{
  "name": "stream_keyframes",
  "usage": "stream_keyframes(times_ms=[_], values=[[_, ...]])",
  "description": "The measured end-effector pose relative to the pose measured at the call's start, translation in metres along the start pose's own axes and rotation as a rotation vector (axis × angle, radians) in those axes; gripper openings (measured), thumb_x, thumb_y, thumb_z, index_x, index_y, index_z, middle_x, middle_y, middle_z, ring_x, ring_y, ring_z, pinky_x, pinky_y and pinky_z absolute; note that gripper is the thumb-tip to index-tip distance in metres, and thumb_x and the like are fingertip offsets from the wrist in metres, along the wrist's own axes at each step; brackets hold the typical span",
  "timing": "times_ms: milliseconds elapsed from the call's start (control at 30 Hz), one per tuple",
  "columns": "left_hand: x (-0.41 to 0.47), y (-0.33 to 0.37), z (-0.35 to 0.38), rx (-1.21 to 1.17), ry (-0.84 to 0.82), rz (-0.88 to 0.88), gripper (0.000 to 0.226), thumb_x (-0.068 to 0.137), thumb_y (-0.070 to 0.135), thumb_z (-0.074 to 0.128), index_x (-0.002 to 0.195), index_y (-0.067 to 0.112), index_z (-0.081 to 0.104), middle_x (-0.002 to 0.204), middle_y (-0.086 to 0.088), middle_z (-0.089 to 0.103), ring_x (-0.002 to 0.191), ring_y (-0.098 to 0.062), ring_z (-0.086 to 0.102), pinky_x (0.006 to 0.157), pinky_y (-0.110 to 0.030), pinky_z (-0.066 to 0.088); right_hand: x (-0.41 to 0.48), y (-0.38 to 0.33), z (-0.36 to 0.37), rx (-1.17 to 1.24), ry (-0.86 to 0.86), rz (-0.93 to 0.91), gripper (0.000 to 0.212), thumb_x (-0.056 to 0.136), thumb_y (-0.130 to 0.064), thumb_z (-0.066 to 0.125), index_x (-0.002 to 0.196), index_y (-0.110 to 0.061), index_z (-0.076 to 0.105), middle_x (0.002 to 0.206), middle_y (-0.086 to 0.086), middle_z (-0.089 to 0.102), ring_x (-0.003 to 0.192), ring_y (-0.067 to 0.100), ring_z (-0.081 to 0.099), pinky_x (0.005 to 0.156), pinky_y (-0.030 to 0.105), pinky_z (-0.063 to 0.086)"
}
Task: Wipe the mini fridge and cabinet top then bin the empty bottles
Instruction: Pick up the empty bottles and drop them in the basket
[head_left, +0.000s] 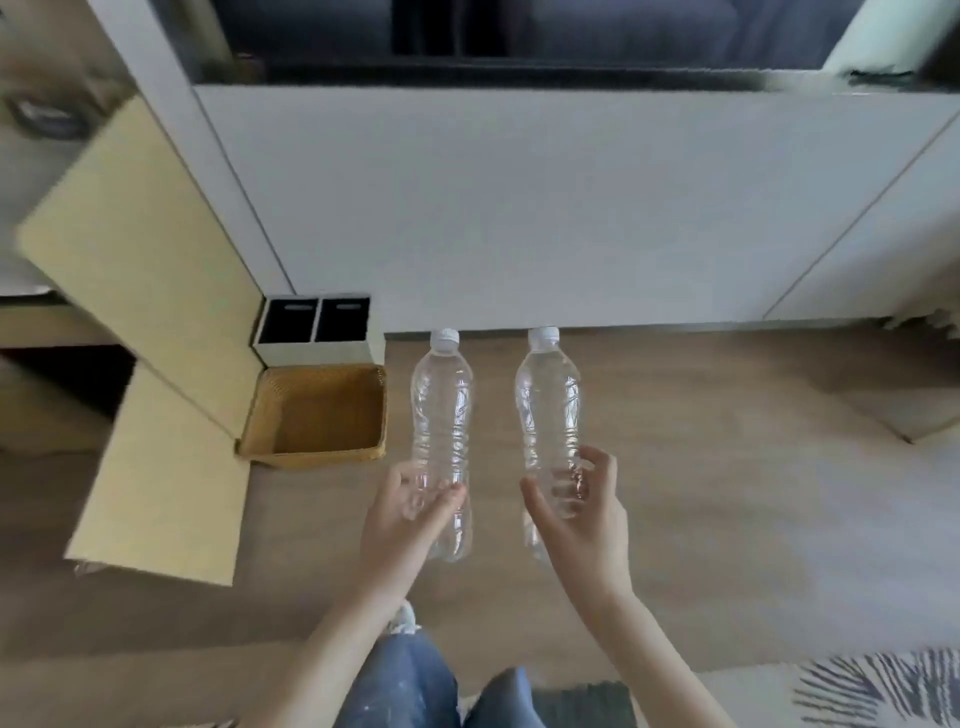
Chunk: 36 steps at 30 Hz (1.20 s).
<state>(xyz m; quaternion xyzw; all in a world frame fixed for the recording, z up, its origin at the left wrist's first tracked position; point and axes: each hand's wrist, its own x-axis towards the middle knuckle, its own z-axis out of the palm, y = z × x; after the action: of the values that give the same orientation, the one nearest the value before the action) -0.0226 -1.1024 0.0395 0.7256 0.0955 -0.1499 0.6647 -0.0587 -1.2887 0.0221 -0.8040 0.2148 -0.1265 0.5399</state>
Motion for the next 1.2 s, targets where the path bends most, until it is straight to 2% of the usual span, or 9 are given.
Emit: stream_keyframes(times_ms=[67,200,333,467,600,733,933,1100,1200], values=[[0.011,-0.004,-0.025,-0.008,0.082,-0.017,0.046,0.075,0.047,0.083,0.11,0.032,0.058,0.096,0.026,0.071,0.085,0.018,0.063,0.072,-0.023,0.049,0.016,-0.008,0.035,0.014,-0.085,-0.023,0.054,0.073,-0.053,0.075,0.115,-0.041,0.043,0.095,-0.024,0.069,0.079,0.002,0.069,0.066,0.018,0.053],[0.045,-0.008,-0.082,-0.053,0.225,-0.039,0.031,0.085,0.033,0.078,0.11,0.028,0.06,0.099,0.02,0.072,0.086,0.006,0.069,0.063,-0.013,0.052,0.046,-0.027,0.109,0.045,-0.228,-0.047,0.05,0.075,-0.049,0.076,0.113,-0.043,0.043,0.093,-0.023,0.07,0.077,0.003,0.069,0.063,0.016,0.053],[0.095,0.0,-0.144,-0.087,0.343,-0.014,0.044,0.069,0.048,0.083,0.104,0.034,0.061,0.095,0.031,0.068,0.085,0.01,0.067,0.061,-0.016,0.053,0.082,-0.053,0.188,0.073,-0.307,-0.069,0.048,0.078,-0.042,0.078,0.111,-0.043,0.044,0.091,-0.021,0.07,0.077,0.005,0.069,0.062,0.016,0.053],[0.149,0.013,-0.212,-0.056,0.408,-0.011,0.033,0.068,0.052,0.078,0.096,0.045,0.062,0.097,0.027,0.068,0.088,0.007,0.068,0.057,-0.011,0.051,0.118,-0.083,0.26,0.102,-0.364,-0.06,0.046,0.082,-0.034,0.081,0.108,-0.045,0.045,0.09,-0.02,0.072,0.075,0.003,0.07,0.063,0.015,0.052],[0.202,0.027,-0.26,-0.022,0.445,-0.039,0.042,0.068,0.055,0.076,0.103,0.042,0.058,0.098,0.029,0.067,0.091,0.003,0.068,0.061,-0.02,0.056,0.153,-0.106,0.314,0.096,-0.42,-0.038,0.046,0.083,-0.035,0.079,0.113,-0.041,0.044,0.092,-0.021,0.071,0.078,0.004,0.07,0.066,0.024,0.057],[0.256,0.023,-0.285,-0.022,0.446,-0.105,0.05,0.061,0.064,0.076,0.103,0.045,0.057,0.103,0.024,0.067,0.098,-0.006,0.069,0.078,-0.038,0.061,0.189,-0.112,0.361,0.07,-0.447,0.009,0.046,0.083,-0.033,0.08,0.114,-0.036,0.045,0.092,-0.022,0.071,0.076,0.004,0.07,0.071,0.033,0.06],[0.341,-0.01,-0.298,0.115,0.505,-0.187,0.063,0.061,0.085,0.071,0.113,0.055,0.051,0.109,0.037,0.062,0.097,0.013,0.062,0.069,-0.027,0.058,0.251,-0.101,0.433,0.051,-0.518,0.085,0.044,0.084,-0.035,0.079,0.11,-0.043,0.044,0.09,-0.02,0.072,0.077,0.002,0.07,0.073,0.03,0.057],[0.397,-0.02,-0.306,0.16,0.548,-0.278,0.062,0.06,0.088,0.069,0.111,0.06,0.05,0.109,0.034,0.064,0.09,0.011,0.067,0.066,-0.029,0.062,0.3,-0.101,0.474,0.023,-0.555,0.116,0.043,0.085,-0.039,0.078,0.11,-0.043,0.043,0.092,-0.025,0.07,0.078,-0.001,0.07,0.061,0.012,0.053],[0.422,-0.004,-0.31,0.147,0.519,-0.267,0.062,0.059,0.088,0.068,0.108,0.056,0.05,0.106,0.03,0.064,0.093,0.01,0.065,0.062,-0.015,0.055,0.321,-0.104,0.494,0.012,-0.563,0.123,0.046,0.085,-0.04,0.077,0.116,-0.038,0.041,0.092,-0.027,0.07,0.077,-0.002,0.07,0.059,0.011,0.052]])
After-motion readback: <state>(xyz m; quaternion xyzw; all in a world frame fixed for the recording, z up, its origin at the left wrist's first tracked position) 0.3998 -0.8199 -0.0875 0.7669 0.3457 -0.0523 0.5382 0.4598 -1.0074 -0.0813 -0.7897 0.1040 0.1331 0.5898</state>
